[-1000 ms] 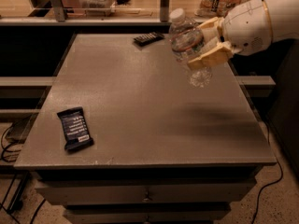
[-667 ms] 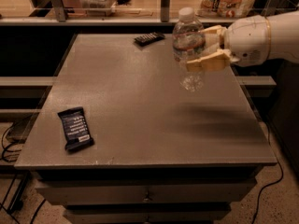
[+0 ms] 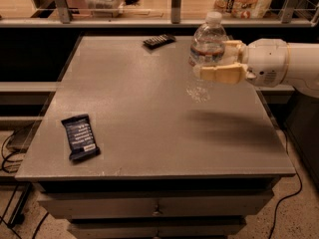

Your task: Place water bottle upright

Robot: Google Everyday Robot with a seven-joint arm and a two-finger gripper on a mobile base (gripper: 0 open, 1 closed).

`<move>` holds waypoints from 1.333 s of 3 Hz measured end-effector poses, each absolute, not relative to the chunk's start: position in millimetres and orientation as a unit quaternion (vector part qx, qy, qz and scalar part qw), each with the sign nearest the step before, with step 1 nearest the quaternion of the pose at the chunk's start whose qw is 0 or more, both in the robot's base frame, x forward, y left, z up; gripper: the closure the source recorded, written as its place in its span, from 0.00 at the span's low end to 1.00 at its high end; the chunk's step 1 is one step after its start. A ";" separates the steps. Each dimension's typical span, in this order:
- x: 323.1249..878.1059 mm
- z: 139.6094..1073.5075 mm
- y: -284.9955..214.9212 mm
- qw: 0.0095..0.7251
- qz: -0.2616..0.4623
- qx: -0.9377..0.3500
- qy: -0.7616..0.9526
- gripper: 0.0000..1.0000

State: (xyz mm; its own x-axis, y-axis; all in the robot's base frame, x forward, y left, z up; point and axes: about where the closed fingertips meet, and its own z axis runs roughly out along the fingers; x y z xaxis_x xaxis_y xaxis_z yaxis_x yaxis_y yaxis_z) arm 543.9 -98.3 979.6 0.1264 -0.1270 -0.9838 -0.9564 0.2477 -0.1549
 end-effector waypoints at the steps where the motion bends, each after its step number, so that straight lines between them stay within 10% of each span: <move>1: 544.2 972.0 -100.1 0.571 0.377 -0.473 0.554 1.00; 4: 539.0 938.5 -82.4 0.544 0.379 -0.486 0.570 1.00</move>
Offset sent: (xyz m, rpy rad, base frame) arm -0.0001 -0.0033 -0.0269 0.0075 0.0553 -0.0338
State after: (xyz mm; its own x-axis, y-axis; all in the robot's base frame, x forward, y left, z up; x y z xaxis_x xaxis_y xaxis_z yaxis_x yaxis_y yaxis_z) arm 539.0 -82.4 938.5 0.0638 -0.1412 -0.9879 -0.9656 0.2414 -0.0969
